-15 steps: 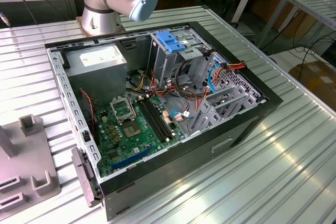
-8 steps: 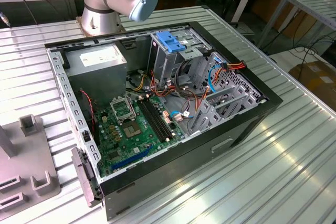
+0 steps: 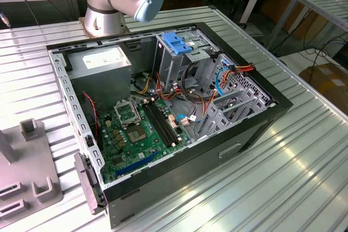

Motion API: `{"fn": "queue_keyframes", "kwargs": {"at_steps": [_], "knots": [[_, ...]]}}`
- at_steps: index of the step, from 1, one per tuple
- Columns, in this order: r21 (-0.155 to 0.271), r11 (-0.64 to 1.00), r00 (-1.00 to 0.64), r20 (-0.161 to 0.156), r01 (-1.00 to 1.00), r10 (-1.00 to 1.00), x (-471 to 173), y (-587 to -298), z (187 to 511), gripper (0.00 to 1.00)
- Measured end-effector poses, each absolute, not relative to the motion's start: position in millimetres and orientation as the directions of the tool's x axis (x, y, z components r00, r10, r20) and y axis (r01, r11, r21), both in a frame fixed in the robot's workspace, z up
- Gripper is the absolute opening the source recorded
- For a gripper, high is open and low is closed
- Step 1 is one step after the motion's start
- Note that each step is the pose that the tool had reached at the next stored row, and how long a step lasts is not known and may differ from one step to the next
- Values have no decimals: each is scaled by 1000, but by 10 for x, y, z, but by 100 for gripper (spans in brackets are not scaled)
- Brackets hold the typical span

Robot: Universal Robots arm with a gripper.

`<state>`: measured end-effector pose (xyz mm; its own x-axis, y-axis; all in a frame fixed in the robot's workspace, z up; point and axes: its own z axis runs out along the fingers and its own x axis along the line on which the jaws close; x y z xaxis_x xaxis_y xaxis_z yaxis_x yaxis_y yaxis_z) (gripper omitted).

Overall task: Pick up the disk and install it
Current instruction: 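Pick up the disk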

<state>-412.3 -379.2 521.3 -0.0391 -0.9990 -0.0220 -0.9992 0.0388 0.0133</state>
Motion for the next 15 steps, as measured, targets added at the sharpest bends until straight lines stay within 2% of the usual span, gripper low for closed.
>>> {"fn": "queue_keyframes", "kwargs": {"at_steps": [15], "knots": [[13, 39, -39, -22, -999, -999, -3962, -3792, 5212, 37]]}}
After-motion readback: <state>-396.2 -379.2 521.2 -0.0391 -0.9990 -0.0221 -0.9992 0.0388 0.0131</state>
